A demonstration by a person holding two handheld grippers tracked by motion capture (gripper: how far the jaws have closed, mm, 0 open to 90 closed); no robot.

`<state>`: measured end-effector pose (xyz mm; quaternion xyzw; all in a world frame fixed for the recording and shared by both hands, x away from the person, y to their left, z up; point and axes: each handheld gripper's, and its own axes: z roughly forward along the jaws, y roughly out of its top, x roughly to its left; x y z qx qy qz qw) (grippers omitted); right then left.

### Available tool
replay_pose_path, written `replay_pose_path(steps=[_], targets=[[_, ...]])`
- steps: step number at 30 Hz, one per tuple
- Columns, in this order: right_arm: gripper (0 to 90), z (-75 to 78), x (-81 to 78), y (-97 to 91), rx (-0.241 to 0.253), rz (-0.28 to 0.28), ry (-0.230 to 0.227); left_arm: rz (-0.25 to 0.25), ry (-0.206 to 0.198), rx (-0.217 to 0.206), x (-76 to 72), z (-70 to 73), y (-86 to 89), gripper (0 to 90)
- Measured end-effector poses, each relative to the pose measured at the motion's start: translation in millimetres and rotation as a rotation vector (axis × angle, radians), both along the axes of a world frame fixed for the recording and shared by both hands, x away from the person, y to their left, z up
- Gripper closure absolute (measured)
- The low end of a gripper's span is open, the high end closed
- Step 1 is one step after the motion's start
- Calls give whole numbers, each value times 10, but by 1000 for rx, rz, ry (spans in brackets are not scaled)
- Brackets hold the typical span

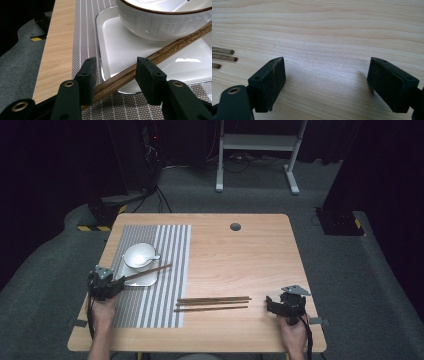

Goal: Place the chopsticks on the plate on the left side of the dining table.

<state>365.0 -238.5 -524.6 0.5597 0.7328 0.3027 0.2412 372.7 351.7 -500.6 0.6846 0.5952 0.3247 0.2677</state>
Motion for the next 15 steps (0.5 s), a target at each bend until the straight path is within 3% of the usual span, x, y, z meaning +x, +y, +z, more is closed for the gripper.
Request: replay_pose_path(steps=[15], targets=[[151,1,0,1,1,-1,1,17,-1,1,30,1,41,506]])
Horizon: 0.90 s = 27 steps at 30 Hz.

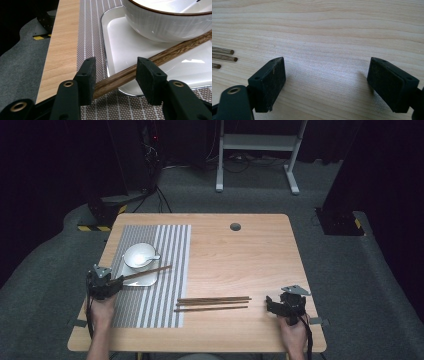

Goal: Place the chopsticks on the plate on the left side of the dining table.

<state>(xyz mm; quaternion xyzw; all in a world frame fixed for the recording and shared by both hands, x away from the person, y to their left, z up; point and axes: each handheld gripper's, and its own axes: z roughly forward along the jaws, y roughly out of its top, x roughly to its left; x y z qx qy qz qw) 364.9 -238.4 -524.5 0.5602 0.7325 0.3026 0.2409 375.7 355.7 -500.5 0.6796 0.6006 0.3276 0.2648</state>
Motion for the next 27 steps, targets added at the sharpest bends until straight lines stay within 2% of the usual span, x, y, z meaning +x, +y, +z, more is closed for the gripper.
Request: replay_pose_path(steps=[27], targets=[[151,-1,0,-1,-1,1,-1,18,-15,-21,90,-23,37,494]])
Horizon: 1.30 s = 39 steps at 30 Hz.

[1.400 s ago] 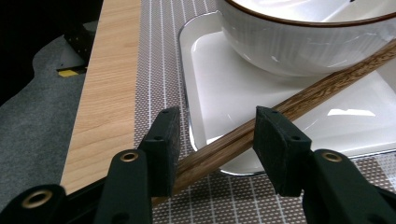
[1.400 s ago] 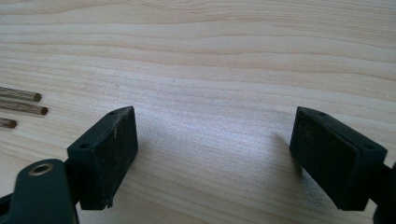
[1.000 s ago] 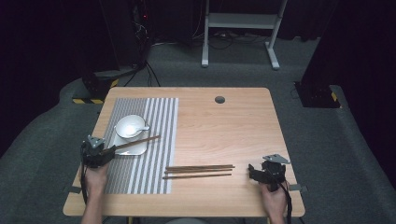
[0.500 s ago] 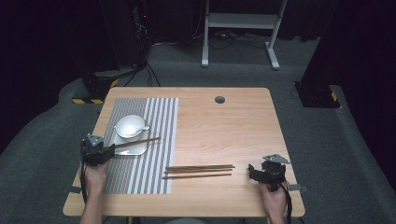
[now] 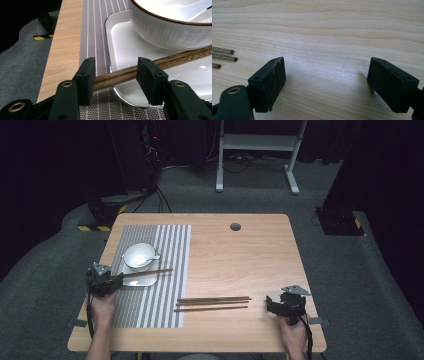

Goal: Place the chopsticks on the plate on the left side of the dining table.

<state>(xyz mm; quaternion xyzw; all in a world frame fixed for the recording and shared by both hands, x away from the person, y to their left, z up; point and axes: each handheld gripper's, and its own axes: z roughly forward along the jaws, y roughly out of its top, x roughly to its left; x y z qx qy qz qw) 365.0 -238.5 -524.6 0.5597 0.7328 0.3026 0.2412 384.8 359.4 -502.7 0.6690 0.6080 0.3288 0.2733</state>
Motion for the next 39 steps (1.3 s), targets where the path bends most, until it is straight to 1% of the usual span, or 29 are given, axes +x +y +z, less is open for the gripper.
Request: replay_pose_path(steps=[5,17,24,30,39], targets=[[151,0,0,0,0,0,0,-1,-5,-6,8,-4,3,491],[151,0,0,0,0,0,0,17,-14,-50,40,-26,33,471],[151,0,0,0,0,0,0,25,-20,-64,54,-34,46,464],[151,0,0,0,0,0,0,26,-17,-62,68,-32,42,462],[151,0,0,0,0,0,0,26,-17,-71,75,-31,41,456]])
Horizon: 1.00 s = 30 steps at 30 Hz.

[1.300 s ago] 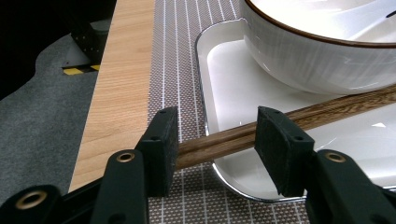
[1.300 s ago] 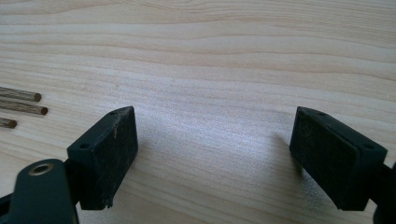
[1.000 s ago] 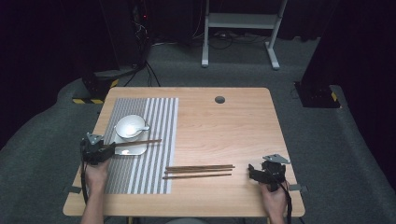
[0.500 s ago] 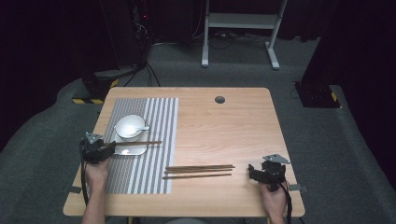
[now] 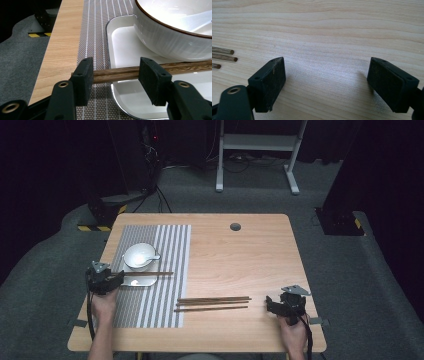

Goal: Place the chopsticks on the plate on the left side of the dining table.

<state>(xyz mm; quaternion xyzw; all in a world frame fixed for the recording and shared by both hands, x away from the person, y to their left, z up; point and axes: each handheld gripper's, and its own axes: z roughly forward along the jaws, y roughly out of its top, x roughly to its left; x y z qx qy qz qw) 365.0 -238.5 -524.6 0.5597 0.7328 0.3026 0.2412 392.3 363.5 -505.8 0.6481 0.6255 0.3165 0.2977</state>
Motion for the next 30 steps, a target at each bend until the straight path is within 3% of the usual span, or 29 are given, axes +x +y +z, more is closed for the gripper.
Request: replay_pose_path(steps=[11,30], targets=[[151,0,0,0,0,0,0,-14,3,-16,-3,3,-16,433],[151,0,0,0,0,0,0,-48,-3,-100,-76,71,-43,411]])
